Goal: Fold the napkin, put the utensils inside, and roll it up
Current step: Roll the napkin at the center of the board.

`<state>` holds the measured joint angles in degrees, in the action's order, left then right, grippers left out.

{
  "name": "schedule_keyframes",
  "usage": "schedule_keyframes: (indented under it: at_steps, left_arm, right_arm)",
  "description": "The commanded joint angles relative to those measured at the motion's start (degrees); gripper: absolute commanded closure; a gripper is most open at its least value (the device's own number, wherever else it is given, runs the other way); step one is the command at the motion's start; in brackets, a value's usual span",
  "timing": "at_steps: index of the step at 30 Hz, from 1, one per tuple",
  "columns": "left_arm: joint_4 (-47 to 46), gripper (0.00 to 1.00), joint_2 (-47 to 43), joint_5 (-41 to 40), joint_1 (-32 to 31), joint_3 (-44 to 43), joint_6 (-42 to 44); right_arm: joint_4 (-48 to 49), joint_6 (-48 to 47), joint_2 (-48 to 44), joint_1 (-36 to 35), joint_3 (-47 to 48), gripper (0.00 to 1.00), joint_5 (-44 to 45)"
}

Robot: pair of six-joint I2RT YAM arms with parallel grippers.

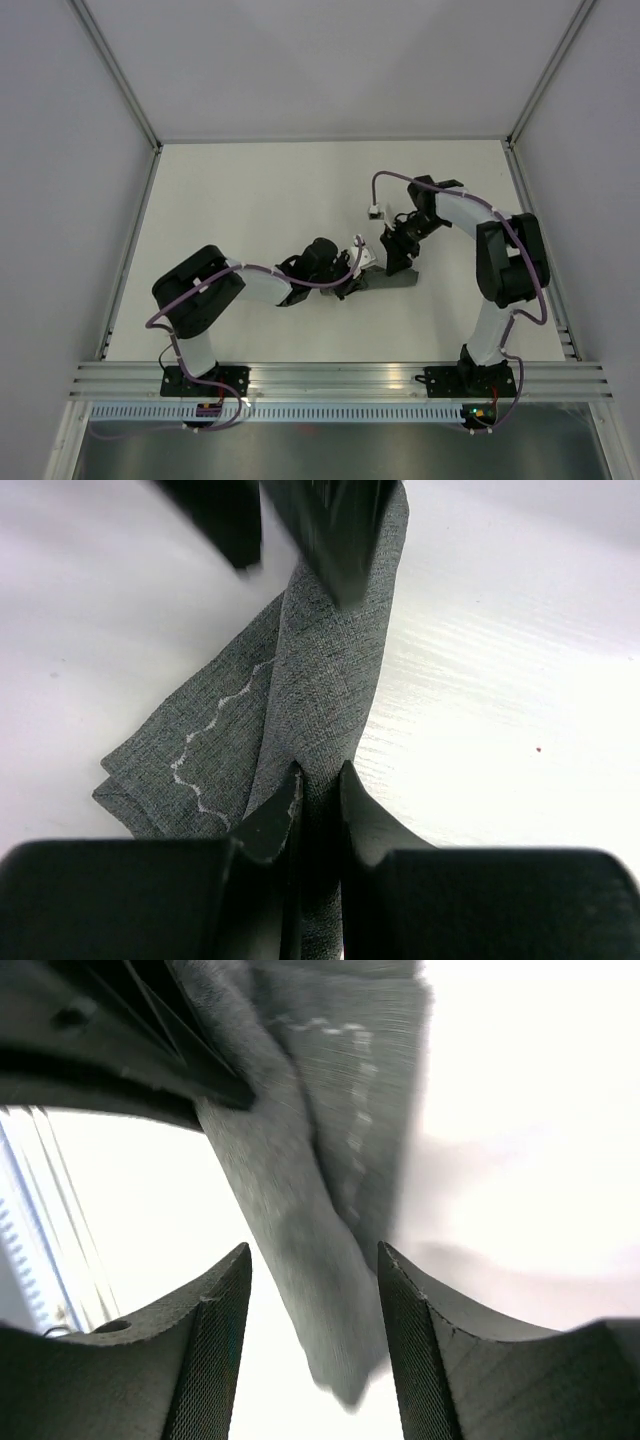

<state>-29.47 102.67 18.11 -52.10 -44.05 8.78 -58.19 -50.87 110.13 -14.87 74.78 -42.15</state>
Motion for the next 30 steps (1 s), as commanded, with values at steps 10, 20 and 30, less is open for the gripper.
schedule_keyframes:
  at_steps: [10, 20, 30]
  left_arm:
    - [6.53, 0.98, 7.8, 17.57, 6.74, -0.68, -13.95]
    - [13.82, 0.98, 13.86, 23.46, 9.03, -6.03, -14.58]
    - [22.79, 0.98, 19.22, 27.5, 10.7, -11.14, -13.26]
  right_arm:
    - [20.92, -1.06, -30.46, 5.47, -19.84, 0.38, 2.95]
    - [36.97, -1.08, -45.26, -8.55, -38.1, 0.35, 14.69]
    - [52.21, -0.1, -43.68, -21.51, -46.13, 0.35, 27.9]
